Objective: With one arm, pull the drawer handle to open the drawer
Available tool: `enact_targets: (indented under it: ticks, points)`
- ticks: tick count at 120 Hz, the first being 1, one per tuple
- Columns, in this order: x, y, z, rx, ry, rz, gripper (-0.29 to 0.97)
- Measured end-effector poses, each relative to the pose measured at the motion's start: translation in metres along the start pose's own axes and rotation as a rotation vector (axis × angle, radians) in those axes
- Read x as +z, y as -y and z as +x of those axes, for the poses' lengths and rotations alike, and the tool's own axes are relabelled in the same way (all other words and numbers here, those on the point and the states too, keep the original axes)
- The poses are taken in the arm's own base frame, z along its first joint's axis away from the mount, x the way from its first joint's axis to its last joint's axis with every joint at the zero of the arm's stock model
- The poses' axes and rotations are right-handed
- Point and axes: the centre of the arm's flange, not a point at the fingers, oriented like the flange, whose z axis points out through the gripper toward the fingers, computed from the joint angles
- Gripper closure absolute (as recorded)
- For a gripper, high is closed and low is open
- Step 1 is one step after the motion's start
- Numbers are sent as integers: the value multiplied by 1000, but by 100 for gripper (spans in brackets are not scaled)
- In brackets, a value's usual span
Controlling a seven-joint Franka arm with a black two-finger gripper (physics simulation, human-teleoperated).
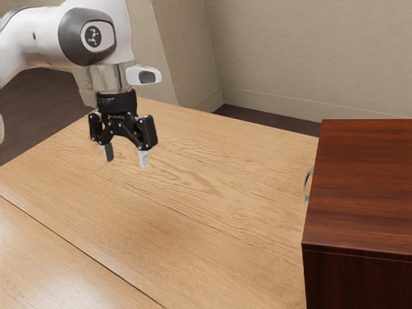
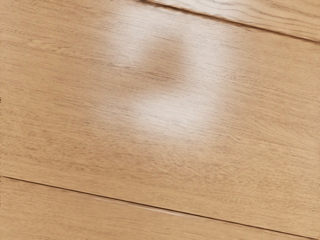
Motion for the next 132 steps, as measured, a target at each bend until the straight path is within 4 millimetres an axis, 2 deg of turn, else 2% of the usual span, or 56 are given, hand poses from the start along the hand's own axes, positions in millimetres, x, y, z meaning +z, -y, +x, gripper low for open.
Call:
enact_targets:
  ticks: [21,39,47,57,63,67,72,81,86,94,111,124,132]
  points:
    - [-5,0,15,26,-93,-2,0]
    - [-9,14,19,23,-133,-41,0]
    - [-18,14,15,27,-155,-50,0]
    - [-65,11,-9,36,-248,-52,0]
    - [-94,1,-34,58,-304,-59,0]
    - [-104,-12,-45,78,-323,-65,0]
    - [-107,-34,-51,110,-325,-70,0]
    - [-93,-89,-46,175,-283,-81,0]
    - [-79,-112,-38,192,-250,-91,0]
    - [-52,-128,-23,177,-197,-110,0]
    - [-22,-150,-4,106,-155,-126,0]
    - [3,-194,7,86,-130,-119,0]
    - [11,-215,7,70,-130,-119,0]
